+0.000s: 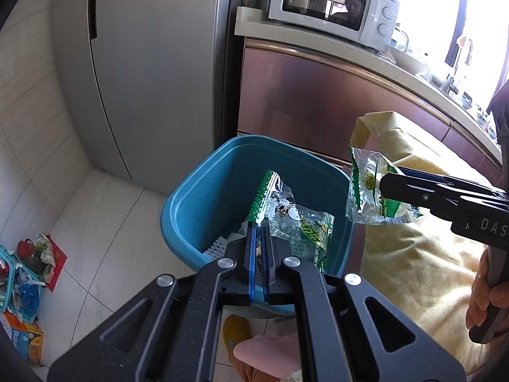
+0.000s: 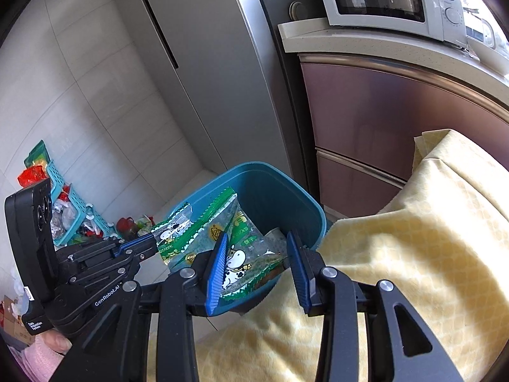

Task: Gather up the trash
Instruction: 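Lower both held snack wrappers over the teal bin, then open the left tool over the bin while the right tool releases the Snoopy packet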

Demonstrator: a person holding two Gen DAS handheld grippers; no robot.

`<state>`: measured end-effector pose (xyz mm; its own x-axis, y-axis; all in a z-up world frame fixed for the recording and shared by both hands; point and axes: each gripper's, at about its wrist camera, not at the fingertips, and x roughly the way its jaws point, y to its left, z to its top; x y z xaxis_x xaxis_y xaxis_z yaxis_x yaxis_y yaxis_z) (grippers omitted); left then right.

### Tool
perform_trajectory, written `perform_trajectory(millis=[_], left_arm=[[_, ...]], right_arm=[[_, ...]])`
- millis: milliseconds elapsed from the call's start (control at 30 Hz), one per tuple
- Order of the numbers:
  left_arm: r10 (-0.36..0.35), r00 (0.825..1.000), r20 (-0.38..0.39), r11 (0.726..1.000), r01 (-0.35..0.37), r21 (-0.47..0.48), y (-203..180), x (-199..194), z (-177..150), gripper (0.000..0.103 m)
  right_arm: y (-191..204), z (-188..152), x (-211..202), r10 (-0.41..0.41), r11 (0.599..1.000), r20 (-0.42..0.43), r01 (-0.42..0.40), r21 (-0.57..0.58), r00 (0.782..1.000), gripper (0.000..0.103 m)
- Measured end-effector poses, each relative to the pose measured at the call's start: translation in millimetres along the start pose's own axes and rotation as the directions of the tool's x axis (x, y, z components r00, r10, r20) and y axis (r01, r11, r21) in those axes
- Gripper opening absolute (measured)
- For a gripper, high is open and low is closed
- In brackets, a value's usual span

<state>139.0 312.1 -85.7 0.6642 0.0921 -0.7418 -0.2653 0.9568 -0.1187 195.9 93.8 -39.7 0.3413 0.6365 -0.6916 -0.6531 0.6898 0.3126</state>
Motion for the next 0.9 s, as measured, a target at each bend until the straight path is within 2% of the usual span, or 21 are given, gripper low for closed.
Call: perform_trajectory(millis=[267, 433, 533, 900], left_arm=[[-0.012, 0.999, -0.03, 1.0, 0.012, -0.018, 7, 25, 2, 0.004], [-0.032, 0.998, -0.046, 0.999, 0.03, -0.033, 9, 37, 2, 0.004], [-0.04, 0.998, -0.05, 0.998, 0.038, -0.046, 8, 43, 2, 0.005], [-0.076, 0.997, -0.027, 0.996, 0.074, -0.041, 7, 40, 1, 0.012]], right_arm=[[7, 3, 25, -0.035, 0.999, -0.055, 0.034, -0.015, 0.998, 0.041], [10, 5, 34, -0.027, 1.0, -0.07, 0.026, -0.011, 0.997, 0.042], [9, 6, 36, -0.019, 1.0, -0.07, 0.019, 0.005, 0.997, 0.047], [-5, 5, 25, 0.02, 0.998, -0.047, -0.017, 0.057, 0.999, 0.048]])
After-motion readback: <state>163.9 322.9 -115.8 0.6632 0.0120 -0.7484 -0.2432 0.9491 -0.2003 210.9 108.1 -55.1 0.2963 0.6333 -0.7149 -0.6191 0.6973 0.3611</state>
